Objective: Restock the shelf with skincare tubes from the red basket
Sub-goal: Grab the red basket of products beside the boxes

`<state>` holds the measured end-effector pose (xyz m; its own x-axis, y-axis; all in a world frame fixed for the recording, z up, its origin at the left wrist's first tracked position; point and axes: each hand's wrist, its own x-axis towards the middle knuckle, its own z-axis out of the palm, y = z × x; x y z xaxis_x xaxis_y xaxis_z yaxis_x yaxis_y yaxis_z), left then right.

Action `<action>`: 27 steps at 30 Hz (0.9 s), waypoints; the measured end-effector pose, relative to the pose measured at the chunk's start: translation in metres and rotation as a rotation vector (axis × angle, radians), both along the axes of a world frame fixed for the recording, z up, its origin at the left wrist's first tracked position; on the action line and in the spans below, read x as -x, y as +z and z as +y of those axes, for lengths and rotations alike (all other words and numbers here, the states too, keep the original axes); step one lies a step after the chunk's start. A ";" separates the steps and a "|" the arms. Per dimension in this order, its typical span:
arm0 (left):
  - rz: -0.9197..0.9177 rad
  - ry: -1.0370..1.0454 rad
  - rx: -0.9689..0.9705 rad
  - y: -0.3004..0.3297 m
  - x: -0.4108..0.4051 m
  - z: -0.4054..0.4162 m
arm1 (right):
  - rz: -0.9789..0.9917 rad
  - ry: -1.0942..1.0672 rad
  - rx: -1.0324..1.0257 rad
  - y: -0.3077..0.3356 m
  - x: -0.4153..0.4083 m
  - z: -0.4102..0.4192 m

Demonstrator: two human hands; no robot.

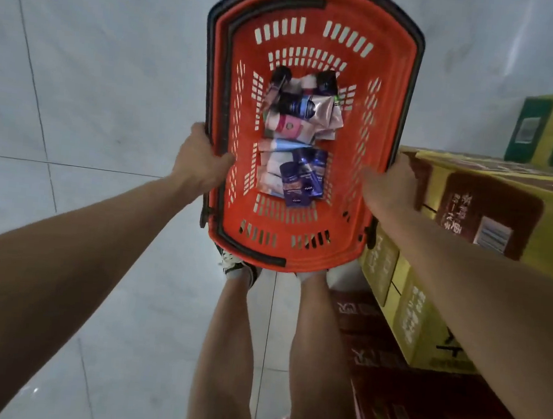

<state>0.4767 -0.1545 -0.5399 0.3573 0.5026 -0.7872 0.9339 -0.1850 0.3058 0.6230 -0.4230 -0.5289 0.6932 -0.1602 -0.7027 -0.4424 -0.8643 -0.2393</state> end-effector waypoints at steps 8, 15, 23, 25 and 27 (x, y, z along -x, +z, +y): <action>-0.067 0.070 -0.010 -0.017 -0.003 0.012 | -0.007 -0.089 0.003 -0.014 -0.005 0.000; -0.066 0.045 0.025 0.068 -0.005 0.024 | 0.052 -0.083 -0.032 0.065 -0.007 -0.003; -0.116 0.019 0.006 0.251 0.014 0.027 | 0.166 -0.141 -0.161 0.235 0.006 -0.018; -0.141 0.024 0.023 0.297 0.022 0.030 | 0.167 -0.119 -0.181 0.278 0.010 -0.019; -0.169 0.040 0.036 0.339 0.032 0.033 | 0.155 -0.102 -0.192 0.320 0.014 -0.017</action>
